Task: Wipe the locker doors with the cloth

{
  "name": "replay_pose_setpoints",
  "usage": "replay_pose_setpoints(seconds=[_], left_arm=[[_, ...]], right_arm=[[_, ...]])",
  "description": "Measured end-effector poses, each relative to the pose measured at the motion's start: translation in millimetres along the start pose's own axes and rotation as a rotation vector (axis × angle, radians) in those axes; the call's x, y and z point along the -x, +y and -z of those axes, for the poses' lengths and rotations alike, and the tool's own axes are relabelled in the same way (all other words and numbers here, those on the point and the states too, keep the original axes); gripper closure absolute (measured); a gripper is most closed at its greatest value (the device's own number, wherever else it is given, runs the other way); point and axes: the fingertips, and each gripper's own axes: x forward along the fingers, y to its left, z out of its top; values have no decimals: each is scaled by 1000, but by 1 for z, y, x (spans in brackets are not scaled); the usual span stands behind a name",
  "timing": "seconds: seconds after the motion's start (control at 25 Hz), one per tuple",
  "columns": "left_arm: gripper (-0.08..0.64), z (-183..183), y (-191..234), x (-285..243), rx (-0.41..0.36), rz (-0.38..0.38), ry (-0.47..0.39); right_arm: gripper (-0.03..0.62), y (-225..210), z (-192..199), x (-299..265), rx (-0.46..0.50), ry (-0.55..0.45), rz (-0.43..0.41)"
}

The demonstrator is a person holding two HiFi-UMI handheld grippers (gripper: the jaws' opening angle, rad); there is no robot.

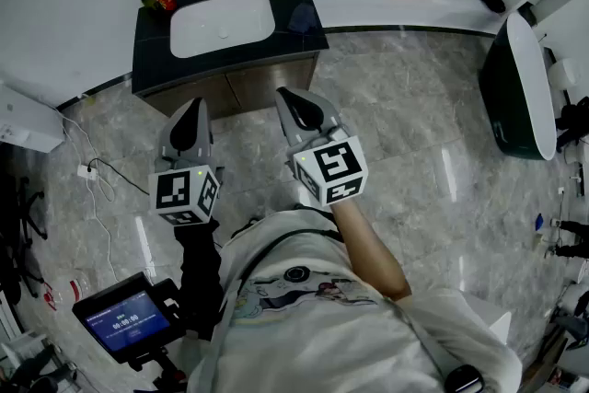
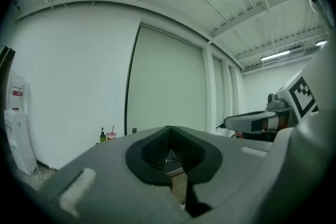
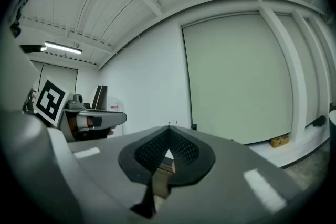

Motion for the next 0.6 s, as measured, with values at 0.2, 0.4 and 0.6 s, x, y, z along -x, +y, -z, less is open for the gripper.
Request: replay_pose_setpoints(seconds=[0.2,0.4,0.6], left_arm=[[558,-1,-2,0,-6,0,2],[558,-1,-3,-2,-3,1,6],[558,-5,-8,-4,-5,5,9]], right_arm=[[591,2,0,1,6,6,-9],[591,1,0,2,7,9,-7],[591,-3,-1,7,2,17,3]])
